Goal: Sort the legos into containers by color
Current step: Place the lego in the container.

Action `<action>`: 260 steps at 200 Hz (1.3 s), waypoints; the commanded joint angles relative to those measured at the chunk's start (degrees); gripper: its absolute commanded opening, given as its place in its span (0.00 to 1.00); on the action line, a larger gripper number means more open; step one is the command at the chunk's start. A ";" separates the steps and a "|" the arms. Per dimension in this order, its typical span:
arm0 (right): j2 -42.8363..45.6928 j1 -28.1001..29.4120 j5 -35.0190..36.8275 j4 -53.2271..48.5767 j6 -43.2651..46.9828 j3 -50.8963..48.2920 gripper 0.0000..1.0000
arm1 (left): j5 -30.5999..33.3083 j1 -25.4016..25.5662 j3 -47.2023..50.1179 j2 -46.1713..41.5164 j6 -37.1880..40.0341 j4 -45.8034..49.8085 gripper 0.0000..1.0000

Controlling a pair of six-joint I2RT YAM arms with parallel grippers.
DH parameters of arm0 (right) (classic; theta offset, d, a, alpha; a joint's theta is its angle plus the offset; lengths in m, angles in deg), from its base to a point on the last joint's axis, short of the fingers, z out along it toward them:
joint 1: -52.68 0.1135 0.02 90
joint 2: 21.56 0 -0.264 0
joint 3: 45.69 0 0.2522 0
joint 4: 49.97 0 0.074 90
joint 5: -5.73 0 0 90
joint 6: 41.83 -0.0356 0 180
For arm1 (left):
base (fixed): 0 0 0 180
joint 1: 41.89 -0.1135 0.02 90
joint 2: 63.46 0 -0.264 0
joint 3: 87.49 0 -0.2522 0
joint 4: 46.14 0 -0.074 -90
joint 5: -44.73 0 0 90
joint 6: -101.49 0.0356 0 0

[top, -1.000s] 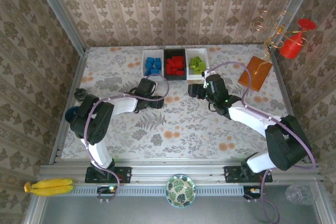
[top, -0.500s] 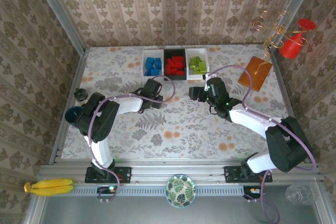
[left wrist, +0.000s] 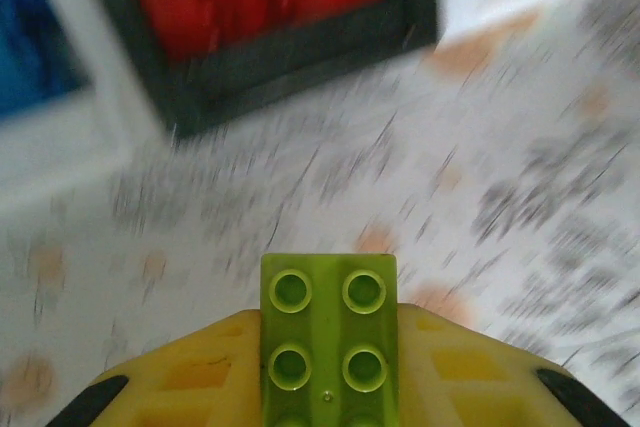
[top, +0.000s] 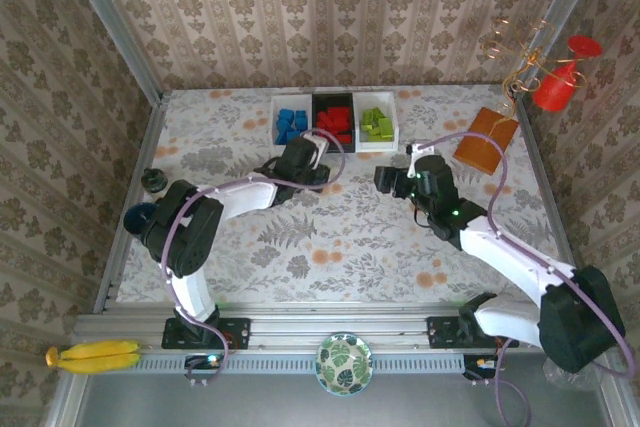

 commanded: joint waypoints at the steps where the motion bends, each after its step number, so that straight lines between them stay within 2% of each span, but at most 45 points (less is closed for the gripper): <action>1: 2.53 -1.18 2.43 -4.23 1.64 -1.66 0.85 | -2.52 0.76 -7.65 2.38 0.42 -3.64 0.30; 51: 4.77 -1.47 3.87 -1.44 2.28 -5.08 0.88 | -2.46 0.73 -26.30 14.58 3.53 -1.91 0.31; 121: 8.50 -1.75 5.30 -1.61 3.28 -6.84 0.89 | -2.75 0.52 -58.69 36.51 6.99 7.95 0.33; 156: 9.81 -1.90 5.73 -1.60 3.37 -7.43 0.89 | -3.79 0.24 -73.94 45.68 7.03 13.13 0.41; 183: 9.47 -1.90 5.65 -1.30 3.10 -7.54 0.89 | -6.12 0.13 -81.46 49.17 6.44 15.71 0.48; 201: 9.20 -1.90 5.74 -1.15 3.00 -7.58 0.89 | -7.07 0.01 -80.78 47.31 6.63 16.18 0.60; 222: 8.95 -1.89 6.21 -0.95 3.15 -7.63 0.89 | -7.50 -0.03 -74.64 41.40 6.84 15.81 0.71; 260: 8.00 -1.86 6.53 -0.39 3.31 -7.41 0.89 | -6.73 -0.37 -48.33 23.19 6.47 4.38 0.80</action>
